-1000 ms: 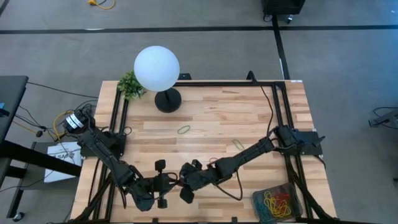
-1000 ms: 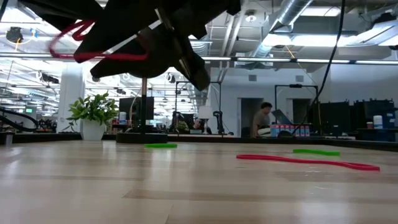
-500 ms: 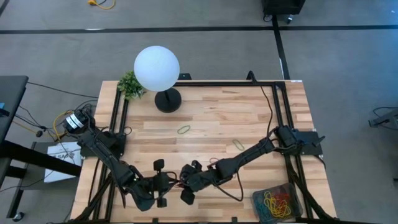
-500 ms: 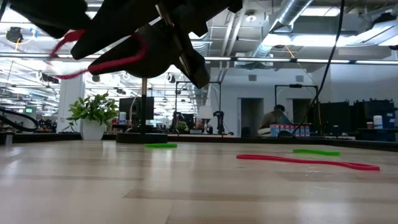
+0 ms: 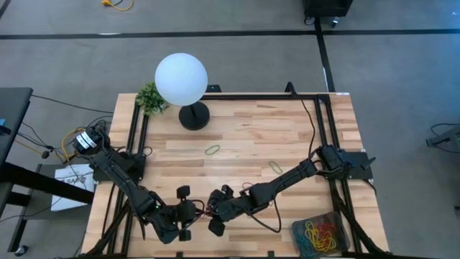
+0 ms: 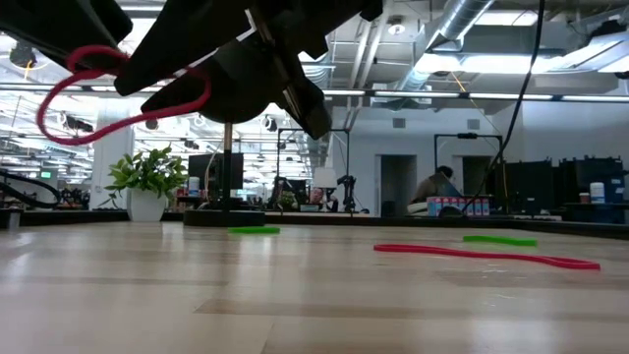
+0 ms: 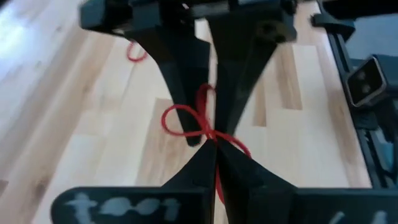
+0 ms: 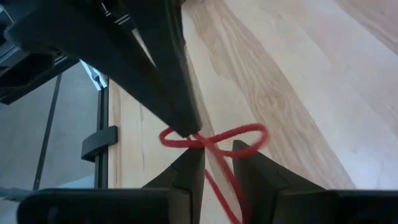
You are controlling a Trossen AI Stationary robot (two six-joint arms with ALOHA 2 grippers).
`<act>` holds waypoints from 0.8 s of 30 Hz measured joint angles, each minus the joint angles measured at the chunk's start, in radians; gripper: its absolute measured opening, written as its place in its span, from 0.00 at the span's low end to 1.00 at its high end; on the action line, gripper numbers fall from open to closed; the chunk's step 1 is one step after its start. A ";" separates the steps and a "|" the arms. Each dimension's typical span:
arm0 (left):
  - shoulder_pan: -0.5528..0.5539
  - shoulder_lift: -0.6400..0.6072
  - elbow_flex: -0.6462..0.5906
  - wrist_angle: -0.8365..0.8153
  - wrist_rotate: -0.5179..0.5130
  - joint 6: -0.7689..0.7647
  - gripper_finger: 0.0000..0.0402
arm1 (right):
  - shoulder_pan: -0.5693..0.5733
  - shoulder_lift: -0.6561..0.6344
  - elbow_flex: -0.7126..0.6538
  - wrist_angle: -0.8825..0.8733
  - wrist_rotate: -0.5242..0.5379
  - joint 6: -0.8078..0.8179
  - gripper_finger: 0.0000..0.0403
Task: Pick and place items into bin
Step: Put the red rubber band into the black bin
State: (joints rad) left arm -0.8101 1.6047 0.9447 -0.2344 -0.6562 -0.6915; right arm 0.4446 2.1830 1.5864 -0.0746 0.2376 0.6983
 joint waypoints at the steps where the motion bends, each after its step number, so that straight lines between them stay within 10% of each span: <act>1: 0.000 0.000 0.000 0.000 0.016 -0.001 0.00 | 0.000 0.000 0.000 0.000 0.000 0.000 0.19; 24: 0.005 0.001 0.000 0.000 0.002 -0.004 0.00 | 0.000 0.000 0.000 0.000 0.000 0.000 0.13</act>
State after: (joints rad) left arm -0.8055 1.6053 0.9449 -0.2344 -0.6538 -0.6956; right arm 0.4446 2.1826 1.5864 -0.0746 0.2375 0.6987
